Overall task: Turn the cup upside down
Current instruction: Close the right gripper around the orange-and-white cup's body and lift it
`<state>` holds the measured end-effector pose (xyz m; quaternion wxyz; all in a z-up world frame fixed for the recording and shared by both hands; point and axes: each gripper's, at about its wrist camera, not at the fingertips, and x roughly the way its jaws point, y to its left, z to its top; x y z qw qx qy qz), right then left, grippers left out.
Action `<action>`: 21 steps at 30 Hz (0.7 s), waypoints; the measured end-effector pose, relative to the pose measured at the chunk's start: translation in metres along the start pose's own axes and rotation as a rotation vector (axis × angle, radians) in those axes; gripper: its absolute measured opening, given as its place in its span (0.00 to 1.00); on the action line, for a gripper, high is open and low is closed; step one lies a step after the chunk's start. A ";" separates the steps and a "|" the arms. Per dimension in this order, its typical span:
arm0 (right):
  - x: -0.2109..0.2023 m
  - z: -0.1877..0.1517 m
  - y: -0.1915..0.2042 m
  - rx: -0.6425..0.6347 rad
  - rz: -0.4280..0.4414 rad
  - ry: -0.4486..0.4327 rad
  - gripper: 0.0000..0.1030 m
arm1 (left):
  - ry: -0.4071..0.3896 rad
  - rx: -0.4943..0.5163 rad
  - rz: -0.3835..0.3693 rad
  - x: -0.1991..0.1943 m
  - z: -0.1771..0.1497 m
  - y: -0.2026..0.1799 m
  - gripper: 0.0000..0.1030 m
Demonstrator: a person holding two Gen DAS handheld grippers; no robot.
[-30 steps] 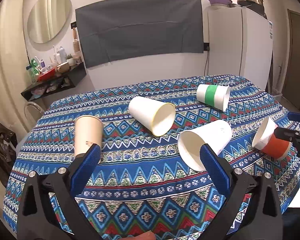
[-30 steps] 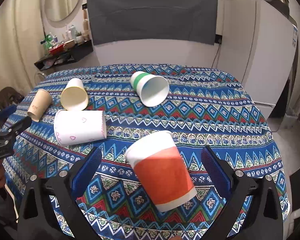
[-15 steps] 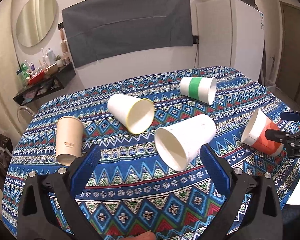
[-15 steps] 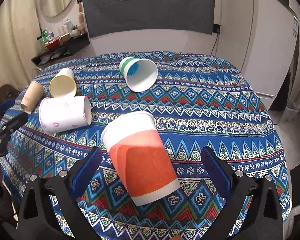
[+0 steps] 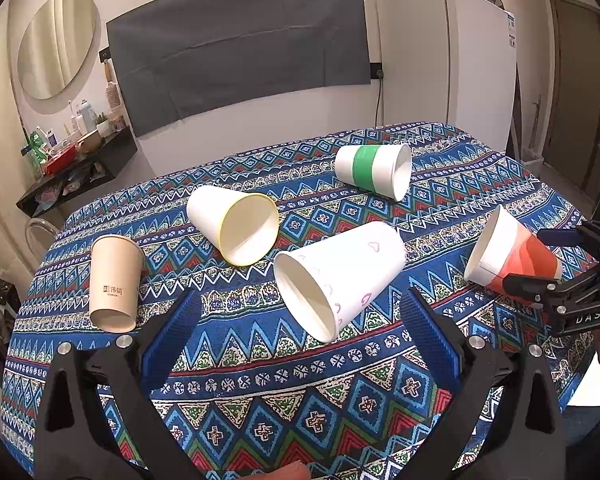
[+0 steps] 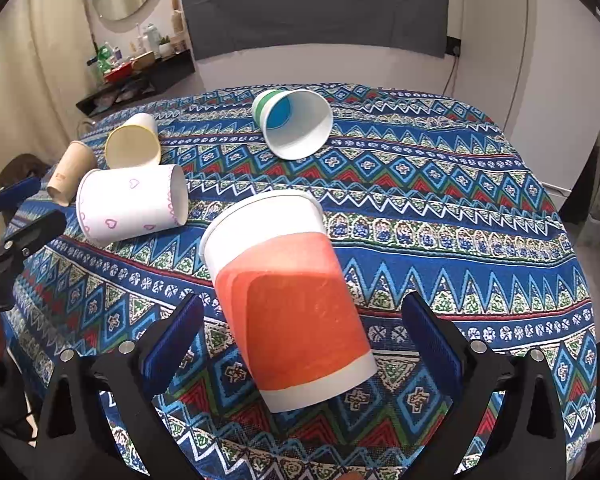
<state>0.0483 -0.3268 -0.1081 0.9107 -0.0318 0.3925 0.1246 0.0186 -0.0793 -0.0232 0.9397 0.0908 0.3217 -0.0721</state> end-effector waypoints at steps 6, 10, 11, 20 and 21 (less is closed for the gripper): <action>0.003 -0.006 0.012 -0.051 0.018 0.006 0.62 | 0.004 -0.013 0.006 0.001 -0.001 0.005 0.94; 0.003 -0.006 0.013 -0.052 0.026 0.017 0.62 | 0.011 -0.035 0.001 0.001 -0.001 0.011 0.94; 0.002 -0.006 0.014 -0.055 0.031 0.017 0.62 | 0.012 -0.040 0.000 0.000 -0.001 0.013 0.94; -0.009 0.000 0.042 -0.124 0.084 0.011 0.62 | -0.002 -0.062 0.016 -0.010 -0.003 0.025 0.94; -0.008 0.000 0.045 -0.130 0.094 0.012 0.62 | -0.005 -0.063 0.019 -0.012 -0.003 0.027 0.94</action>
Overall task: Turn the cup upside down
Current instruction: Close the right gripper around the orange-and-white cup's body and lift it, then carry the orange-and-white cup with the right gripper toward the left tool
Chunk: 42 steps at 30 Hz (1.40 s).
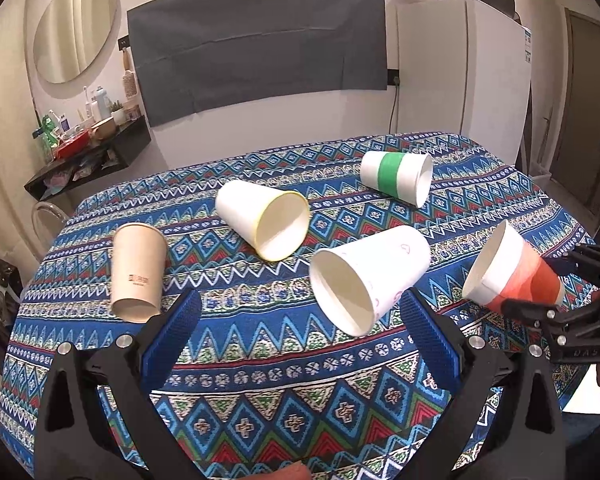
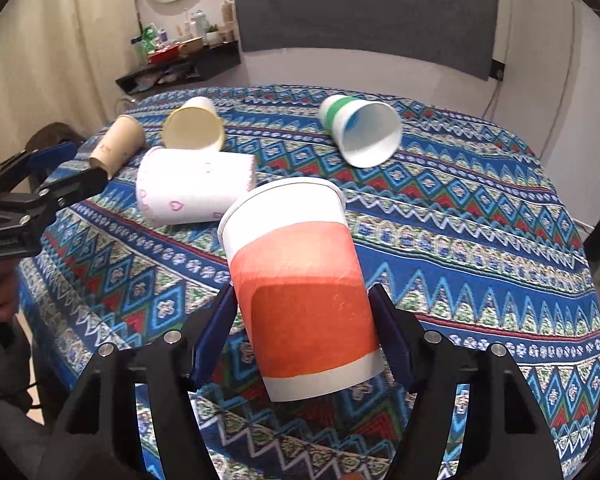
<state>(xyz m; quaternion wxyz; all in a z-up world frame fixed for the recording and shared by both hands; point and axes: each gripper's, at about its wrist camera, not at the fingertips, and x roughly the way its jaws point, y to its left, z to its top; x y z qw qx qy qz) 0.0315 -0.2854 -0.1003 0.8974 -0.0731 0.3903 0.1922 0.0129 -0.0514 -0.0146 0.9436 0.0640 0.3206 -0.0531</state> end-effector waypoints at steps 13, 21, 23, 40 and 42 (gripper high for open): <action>0.001 0.019 0.062 -0.134 0.072 -0.010 0.62 | -0.026 -0.030 0.042 -0.026 -0.008 0.041 0.94; 0.004 0.035 0.099 -0.194 0.126 -0.015 0.62 | -0.033 -0.066 0.061 -0.037 -0.015 0.077 0.94; 0.006 0.040 0.109 -0.214 0.118 -0.015 0.62 | -0.033 -0.073 0.060 -0.038 -0.016 0.082 0.94; 0.050 0.067 0.169 -0.319 0.165 -0.004 0.62 | -0.028 -0.074 0.097 -0.038 -0.020 0.123 0.94; 0.055 0.070 0.172 -0.322 0.176 0.001 0.62 | -0.026 -0.074 0.101 -0.037 -0.020 0.129 0.94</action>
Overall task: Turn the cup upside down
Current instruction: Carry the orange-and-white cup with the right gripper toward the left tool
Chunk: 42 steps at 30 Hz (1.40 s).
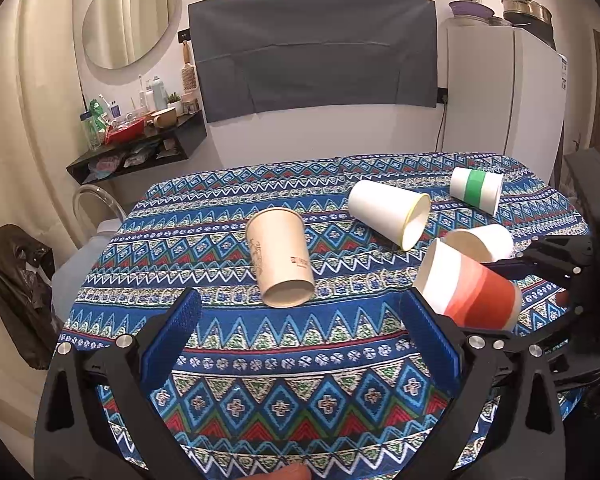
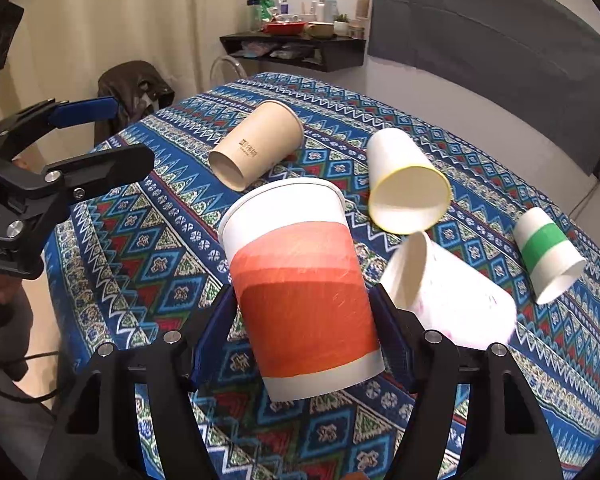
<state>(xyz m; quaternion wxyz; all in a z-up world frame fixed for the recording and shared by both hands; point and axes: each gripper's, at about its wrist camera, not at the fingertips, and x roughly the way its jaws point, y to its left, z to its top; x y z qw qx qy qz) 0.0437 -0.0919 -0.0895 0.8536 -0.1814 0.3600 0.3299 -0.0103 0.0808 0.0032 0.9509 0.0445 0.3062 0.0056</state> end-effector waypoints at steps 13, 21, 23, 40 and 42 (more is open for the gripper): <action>0.015 0.005 -0.002 0.000 -0.012 0.045 0.84 | 0.048 -0.003 -0.001 0.014 -0.006 0.008 0.94; -0.019 0.003 -0.002 -0.013 -0.032 -0.019 0.84 | 0.042 0.013 0.001 0.004 -0.007 0.001 0.94; -0.028 0.001 -0.001 -0.020 -0.034 -0.035 0.84 | 0.040 0.019 -0.001 0.001 -0.008 -0.003 0.94; -0.066 -0.051 -0.035 0.005 -0.076 -0.053 0.85 | 0.137 0.109 -0.054 0.015 -0.012 -0.064 0.94; -0.070 -0.058 -0.041 0.017 -0.077 -0.054 0.85 | 0.139 0.098 -0.054 0.016 -0.009 -0.071 0.94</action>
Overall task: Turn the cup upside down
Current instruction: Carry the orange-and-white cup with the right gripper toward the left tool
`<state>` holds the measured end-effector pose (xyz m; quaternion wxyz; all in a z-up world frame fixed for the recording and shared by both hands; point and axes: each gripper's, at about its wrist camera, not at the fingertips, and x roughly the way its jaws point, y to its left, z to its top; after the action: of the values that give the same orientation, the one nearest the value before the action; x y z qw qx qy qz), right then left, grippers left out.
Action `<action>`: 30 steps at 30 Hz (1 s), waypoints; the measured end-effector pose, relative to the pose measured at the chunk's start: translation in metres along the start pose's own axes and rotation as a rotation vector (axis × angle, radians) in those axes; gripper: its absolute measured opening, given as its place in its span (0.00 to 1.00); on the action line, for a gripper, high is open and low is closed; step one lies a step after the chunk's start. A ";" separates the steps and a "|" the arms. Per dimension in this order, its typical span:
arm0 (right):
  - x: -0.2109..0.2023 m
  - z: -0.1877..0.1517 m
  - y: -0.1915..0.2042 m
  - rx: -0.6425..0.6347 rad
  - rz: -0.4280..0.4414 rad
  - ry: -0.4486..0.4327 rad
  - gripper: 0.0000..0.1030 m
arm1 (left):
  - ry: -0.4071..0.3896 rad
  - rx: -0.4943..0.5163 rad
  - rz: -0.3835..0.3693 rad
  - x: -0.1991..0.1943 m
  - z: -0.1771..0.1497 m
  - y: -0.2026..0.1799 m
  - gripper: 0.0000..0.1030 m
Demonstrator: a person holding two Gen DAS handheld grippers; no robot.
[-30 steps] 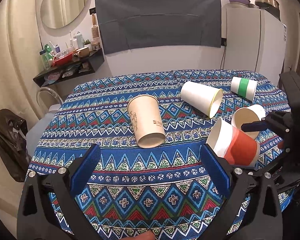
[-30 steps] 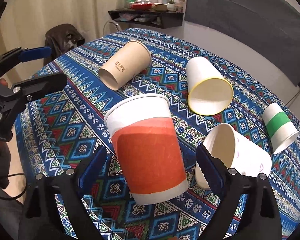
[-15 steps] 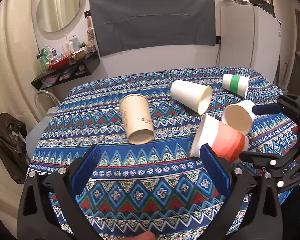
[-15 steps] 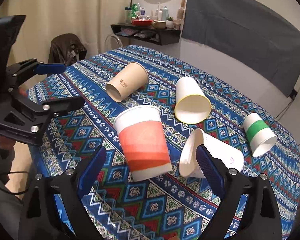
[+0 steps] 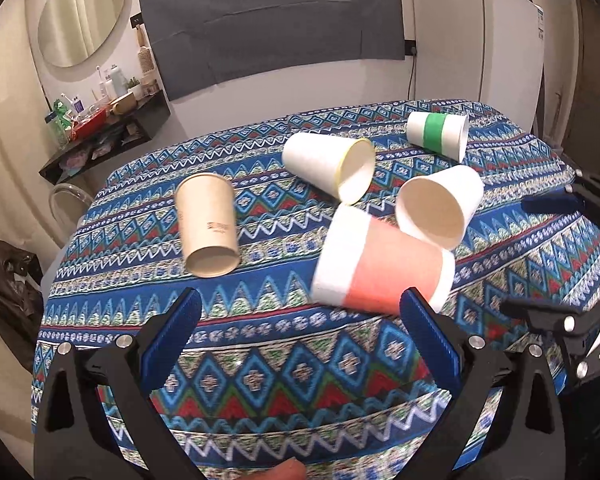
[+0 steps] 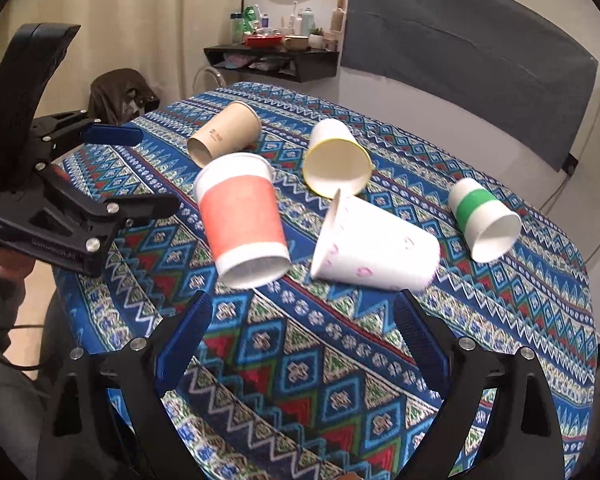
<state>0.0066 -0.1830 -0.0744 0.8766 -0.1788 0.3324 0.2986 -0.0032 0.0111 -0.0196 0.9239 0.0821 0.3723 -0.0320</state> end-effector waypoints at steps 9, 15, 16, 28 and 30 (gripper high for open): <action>-0.006 -0.032 -0.018 0.046 0.033 0.012 0.86 | 0.089 -0.126 -0.071 0.019 0.016 -0.029 0.94; -0.014 -0.048 -0.033 0.094 0.052 -0.020 0.86 | 0.146 -0.258 -0.086 0.036 0.024 -0.033 0.94; -0.015 -0.050 -0.036 0.104 0.055 -0.027 0.86 | 0.153 -0.270 -0.088 0.038 0.024 -0.034 0.94; -0.003 -0.069 -0.055 0.163 0.072 -0.001 0.86 | 0.234 -0.386 -0.054 0.066 0.024 -0.039 0.94; -0.003 -0.070 -0.055 0.164 0.074 -0.002 0.86 | 0.234 -0.393 -0.055 0.067 0.024 -0.039 0.88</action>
<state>0.0066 -0.2619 -0.1164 0.8771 -0.0936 0.3611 0.3025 0.0569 -0.0308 -0.0542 0.8716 -0.1062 0.4780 0.0257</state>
